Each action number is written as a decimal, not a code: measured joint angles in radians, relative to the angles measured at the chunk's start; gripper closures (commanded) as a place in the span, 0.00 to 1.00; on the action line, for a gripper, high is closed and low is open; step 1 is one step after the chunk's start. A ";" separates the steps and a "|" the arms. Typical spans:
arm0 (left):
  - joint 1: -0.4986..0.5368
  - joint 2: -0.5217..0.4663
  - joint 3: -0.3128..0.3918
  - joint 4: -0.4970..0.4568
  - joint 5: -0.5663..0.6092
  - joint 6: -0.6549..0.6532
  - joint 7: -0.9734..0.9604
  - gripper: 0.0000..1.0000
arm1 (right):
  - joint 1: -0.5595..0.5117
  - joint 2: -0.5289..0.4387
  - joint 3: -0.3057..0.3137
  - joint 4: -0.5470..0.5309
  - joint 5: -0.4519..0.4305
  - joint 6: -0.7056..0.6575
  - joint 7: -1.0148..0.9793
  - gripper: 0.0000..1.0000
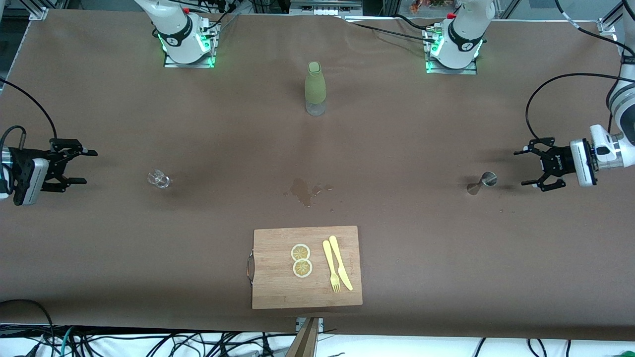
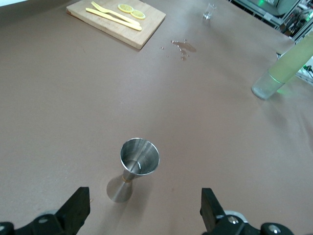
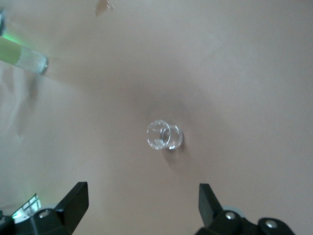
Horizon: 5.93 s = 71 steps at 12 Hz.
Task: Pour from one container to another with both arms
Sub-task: 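Lower the left gripper to the steel jigger while the right gripper lowers to the glass, then close the left gripper on the jigger while the right gripper grasps the glass, then lift the jigger and glass, bringing both grippers together mid-table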
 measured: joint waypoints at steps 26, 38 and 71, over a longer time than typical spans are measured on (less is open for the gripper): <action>0.008 0.283 -0.020 0.005 -0.322 -0.072 0.629 0.01 | -0.110 0.314 0.046 -0.221 0.536 0.075 -1.171 0.00; -0.041 0.388 -0.025 0.102 -0.380 -0.095 0.656 0.10 | -0.107 0.335 0.077 -0.221 0.536 0.095 -1.136 0.30; -0.302 0.325 -0.030 0.142 -0.626 -0.158 0.429 1.00 | 0.135 0.155 0.299 -0.089 0.347 0.276 -0.506 0.73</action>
